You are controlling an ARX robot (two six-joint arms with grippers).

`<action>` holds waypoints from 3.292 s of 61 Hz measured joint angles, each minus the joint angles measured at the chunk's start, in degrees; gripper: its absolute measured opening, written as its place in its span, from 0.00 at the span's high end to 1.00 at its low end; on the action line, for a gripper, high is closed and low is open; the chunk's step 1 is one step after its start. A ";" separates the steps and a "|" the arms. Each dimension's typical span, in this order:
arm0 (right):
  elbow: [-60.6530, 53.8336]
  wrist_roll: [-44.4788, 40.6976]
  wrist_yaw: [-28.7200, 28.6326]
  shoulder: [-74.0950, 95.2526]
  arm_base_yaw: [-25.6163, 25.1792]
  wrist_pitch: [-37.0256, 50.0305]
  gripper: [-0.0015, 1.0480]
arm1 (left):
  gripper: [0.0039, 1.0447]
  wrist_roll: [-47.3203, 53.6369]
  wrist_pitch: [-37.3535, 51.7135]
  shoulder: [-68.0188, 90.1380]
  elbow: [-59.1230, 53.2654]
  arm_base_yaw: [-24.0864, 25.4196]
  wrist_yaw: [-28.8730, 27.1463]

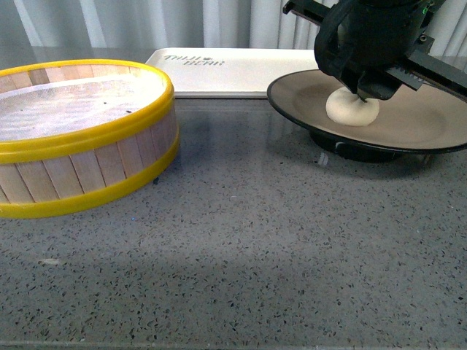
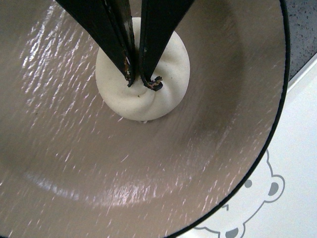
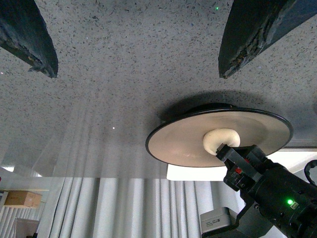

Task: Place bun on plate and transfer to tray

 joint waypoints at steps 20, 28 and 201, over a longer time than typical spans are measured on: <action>0.00 0.00 0.00 0.00 0.00 0.00 0.08 | 0.59 -0.96 -0.42 0.00 0.81 0.04 0.11; 0.00 0.00 0.00 0.00 0.00 0.00 0.08 | 0.42 -1.46 -1.11 0.00 2.03 0.11 0.81; 0.00 0.00 0.02 0.00 0.00 0.00 0.08 | 0.96 -12.33 39.52 -119.32 -115.84 43.19 13.09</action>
